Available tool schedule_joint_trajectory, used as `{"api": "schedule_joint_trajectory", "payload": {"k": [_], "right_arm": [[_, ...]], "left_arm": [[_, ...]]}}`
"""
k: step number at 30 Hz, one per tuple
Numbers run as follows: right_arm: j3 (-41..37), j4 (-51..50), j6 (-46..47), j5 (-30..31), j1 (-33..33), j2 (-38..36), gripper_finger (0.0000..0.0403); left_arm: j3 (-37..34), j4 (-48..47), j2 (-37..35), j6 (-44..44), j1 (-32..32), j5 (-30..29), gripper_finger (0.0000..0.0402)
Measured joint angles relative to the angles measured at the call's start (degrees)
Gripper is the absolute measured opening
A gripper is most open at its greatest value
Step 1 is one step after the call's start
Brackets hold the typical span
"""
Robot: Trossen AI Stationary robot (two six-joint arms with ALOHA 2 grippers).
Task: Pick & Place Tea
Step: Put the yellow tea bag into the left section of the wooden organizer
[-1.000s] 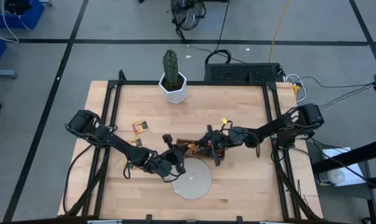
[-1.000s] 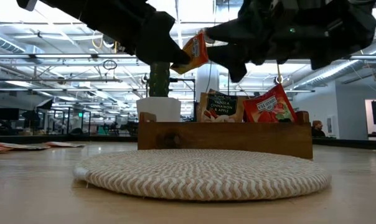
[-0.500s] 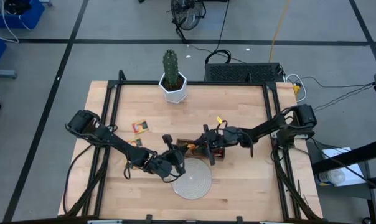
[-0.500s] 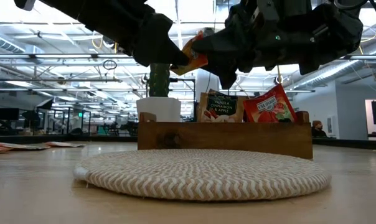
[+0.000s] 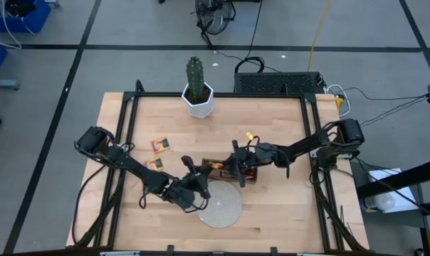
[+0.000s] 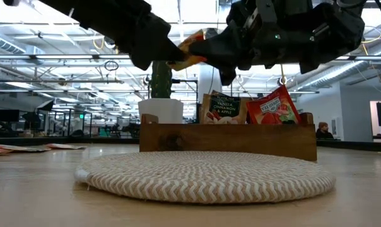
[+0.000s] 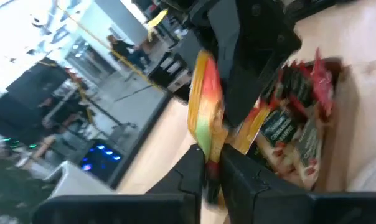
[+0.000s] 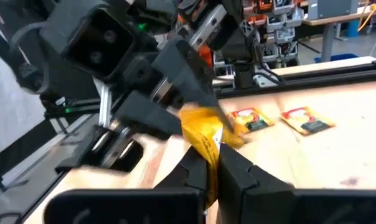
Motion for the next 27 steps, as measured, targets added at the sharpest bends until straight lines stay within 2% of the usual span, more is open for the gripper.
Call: {"api": "schedule_joint_trajectory", "payload": {"k": [3,6,10,13,16,19,24,27], "right_arm": [[-0.5,-1.85,-0.99,-1.08,0.48,-2.35,0.0004],[-0.48,-5.32,-3.24,-1.6,1.38,-6.3,0.0003],[-0.2,-10.97,-4.78,-0.47,1.88,-10.86,0.0002],[3.95,-26.0,-5.12,-0.59,1.05,-14.76,0.0002],[13.88,-47.58,-8.21,2.37,0.32,-16.36,0.0002],[26.4,-67.61,-11.73,5.65,0.38,-14.64,0.0001],[49.76,-96.51,-14.72,5.42,-1.59,-4.24,0.0001],[61.7,-108.51,-15.52,0.87,-3.79,3.96,0.0001]], "left_arm": [[-0.29,-5.13,-0.15,-2.49,-0.31,-4.91,0.0074],[-0.32,-6.98,0.04,-4.62,-0.69,-8.29,0.0098],[-0.24,-6.88,0.02,-3.31,-2.45,-13.81,0.012],[-0.24,-6.46,0.02,-3.47,-3.39,-19.42,0.0129],[-0.24,-7.42,-0.93,-7.1,-4.91,-23.21,0.013],[-0.24,-11.39,-2.8,-14.05,-6.09,-21.25,0.0131],[-0.23,-24.16,-6.65,-32.65,-6.66,-11.7,0.0131],[-0.23,-28.41,-7.69,-39.59,-5.83,-5.49,0.0131]]}}
